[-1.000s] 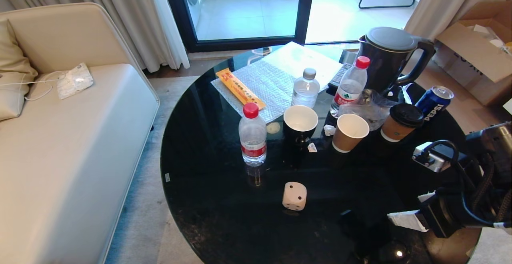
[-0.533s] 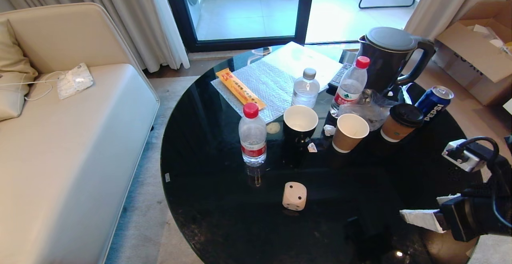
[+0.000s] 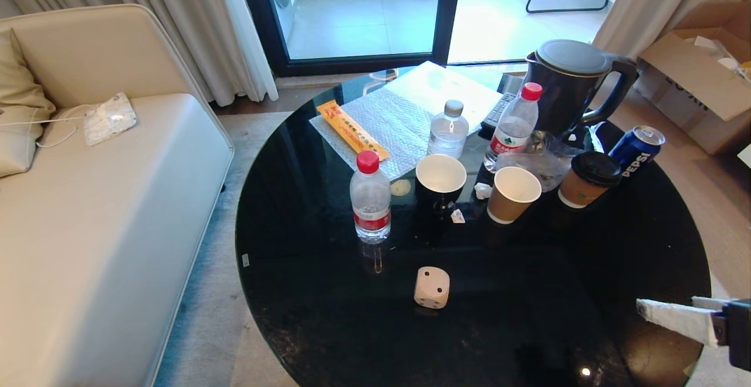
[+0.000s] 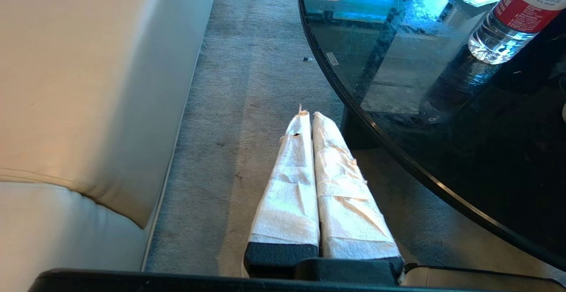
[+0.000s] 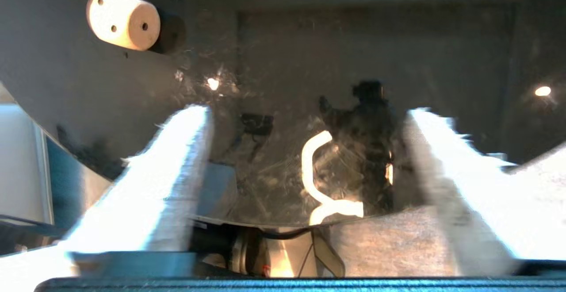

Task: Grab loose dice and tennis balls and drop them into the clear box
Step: Pick up the ball on the floor

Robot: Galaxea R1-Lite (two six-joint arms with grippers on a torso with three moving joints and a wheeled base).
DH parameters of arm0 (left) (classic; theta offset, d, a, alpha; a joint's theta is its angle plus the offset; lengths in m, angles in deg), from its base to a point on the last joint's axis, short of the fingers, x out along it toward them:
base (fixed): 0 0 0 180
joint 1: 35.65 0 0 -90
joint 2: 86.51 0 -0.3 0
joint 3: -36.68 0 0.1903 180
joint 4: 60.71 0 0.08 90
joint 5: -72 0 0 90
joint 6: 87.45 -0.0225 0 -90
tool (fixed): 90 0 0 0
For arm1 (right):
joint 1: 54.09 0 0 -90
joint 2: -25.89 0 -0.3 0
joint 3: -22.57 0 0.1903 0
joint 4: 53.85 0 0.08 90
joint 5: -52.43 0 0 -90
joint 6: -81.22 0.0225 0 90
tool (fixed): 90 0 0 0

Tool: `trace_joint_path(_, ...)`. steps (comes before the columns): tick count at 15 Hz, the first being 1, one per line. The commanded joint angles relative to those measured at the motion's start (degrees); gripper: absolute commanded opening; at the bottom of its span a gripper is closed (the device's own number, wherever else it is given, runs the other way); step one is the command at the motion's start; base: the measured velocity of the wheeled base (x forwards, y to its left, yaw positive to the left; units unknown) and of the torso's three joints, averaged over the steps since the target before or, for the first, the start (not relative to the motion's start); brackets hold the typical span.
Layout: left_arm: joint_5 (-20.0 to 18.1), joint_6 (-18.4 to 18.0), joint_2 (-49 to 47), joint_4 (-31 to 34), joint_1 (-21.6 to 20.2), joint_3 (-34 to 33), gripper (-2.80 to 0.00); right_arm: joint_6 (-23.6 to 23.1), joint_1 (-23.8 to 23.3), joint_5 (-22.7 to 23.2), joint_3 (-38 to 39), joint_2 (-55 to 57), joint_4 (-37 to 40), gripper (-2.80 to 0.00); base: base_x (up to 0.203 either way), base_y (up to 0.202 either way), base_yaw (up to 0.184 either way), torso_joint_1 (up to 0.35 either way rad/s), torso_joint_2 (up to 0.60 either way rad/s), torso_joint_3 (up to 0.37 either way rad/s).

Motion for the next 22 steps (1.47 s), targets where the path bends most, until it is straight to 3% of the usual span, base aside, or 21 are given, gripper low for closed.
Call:
trace_joint_path(1, 0.03, 0.04, 0.00, 0.00, 0.00, 0.00, -2.80, 0.26, -0.32, -0.12, 1.52, -5.58, 0.16, -2.80, 0.000, 0.000, 0.000, 0.000, 0.00, 0.000)
trace_joint_path(7, 0.03, 0.04, 0.00, 0.05, 0.00, 0.00, -2.80, 0.33, -2.07, -2.96, 6.08, -18.08, 5.43, -2.80, 0.000, 0.000, 0.000, 0.000, 0.00, 0.000)
trace_joint_path(11, 0.03, 0.04, 0.00, 0.00, 0.00, 0.00, -2.80, -0.54, -8.21, -3.19, 14.59, -32.27, 8.48, -2.80, 0.000, 0.000, 0.000, 0.000, 0.00, 0.000)
trace_joint_path(14, 0.03, 0.04, 0.00, 0.08, 0.00, 0.00, -2.80, -4.38, -12.51, -5.57, 22.61, -40.24, 8.20, -2.80, 0.000, 0.000, 0.000, 0.000, 0.00, 0.000)
trace_joint_path(15, 0.03, 0.04, 0.00, 0.08, 0.00, 0.00, -2.80, -4.39, -12.52, -8.69, 25.26, -40.83, 5.88, -2.80, 0.000, 0.000, 0.000, 0.000, 0.00, 0.000)
trace_joint_path(17, 0.03, 0.04, 0.00, 0.08, 0.00, 0.00, -2.80, -4.06, -10.73, -10.06, 26.64, -45.35, 3.37, -2.80, 0.000, 0.000, 0.000, 0.000, 0.00, 0.000)
trace_joint_path(22, 0.03, 0.04, 0.00, 0.05, 0.00, 0.00, -2.80, -8.43, -9.81, -7.93, 27.71, -56.18, 2.32, -2.80, 0.000, 0.000, 0.000, 0.000, 0.00, 0.000)
